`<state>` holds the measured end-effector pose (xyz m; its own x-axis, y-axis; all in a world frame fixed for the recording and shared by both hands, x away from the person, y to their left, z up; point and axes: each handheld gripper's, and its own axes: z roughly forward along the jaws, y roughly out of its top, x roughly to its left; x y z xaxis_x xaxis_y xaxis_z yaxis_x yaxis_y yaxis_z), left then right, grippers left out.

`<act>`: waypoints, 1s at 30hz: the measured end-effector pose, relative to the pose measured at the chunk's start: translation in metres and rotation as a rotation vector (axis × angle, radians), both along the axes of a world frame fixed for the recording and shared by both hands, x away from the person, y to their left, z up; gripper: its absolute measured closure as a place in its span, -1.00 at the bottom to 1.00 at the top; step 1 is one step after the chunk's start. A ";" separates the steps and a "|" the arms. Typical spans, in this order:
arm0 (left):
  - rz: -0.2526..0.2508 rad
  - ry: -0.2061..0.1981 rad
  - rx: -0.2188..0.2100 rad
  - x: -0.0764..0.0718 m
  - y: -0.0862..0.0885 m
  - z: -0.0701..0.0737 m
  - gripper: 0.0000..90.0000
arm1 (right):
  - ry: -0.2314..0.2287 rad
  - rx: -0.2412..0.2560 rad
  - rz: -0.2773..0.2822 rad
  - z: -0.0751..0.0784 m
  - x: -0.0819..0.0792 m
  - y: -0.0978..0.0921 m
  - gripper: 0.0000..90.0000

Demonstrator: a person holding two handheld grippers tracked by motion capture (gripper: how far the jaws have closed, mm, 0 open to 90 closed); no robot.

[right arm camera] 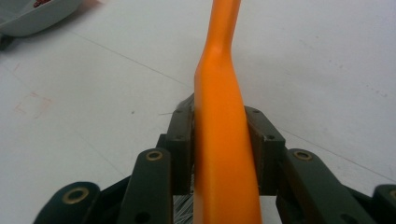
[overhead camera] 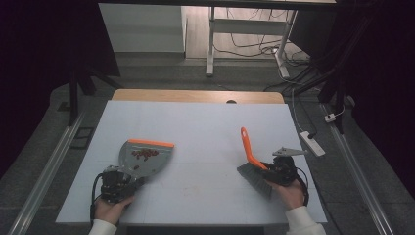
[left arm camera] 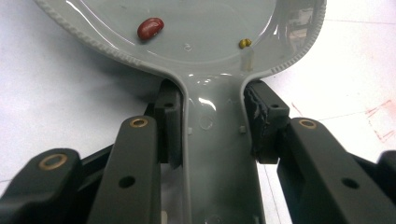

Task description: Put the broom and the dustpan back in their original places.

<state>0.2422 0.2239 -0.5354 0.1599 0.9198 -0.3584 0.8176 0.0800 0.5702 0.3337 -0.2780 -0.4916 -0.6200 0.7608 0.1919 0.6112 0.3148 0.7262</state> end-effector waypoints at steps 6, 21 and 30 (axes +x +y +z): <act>0.004 0.002 0.009 0.000 -0.002 -0.001 0.37 | -0.010 -0.039 -0.029 -0.004 0.006 -0.004 0.30; -0.019 -0.033 0.015 -0.005 0.002 0.004 0.00 | 0.008 -0.095 -0.103 -0.012 0.015 -0.012 0.15; -0.025 -0.097 0.074 -0.013 0.009 0.020 -0.08 | -0.021 -0.070 -0.104 -0.007 0.012 -0.015 0.14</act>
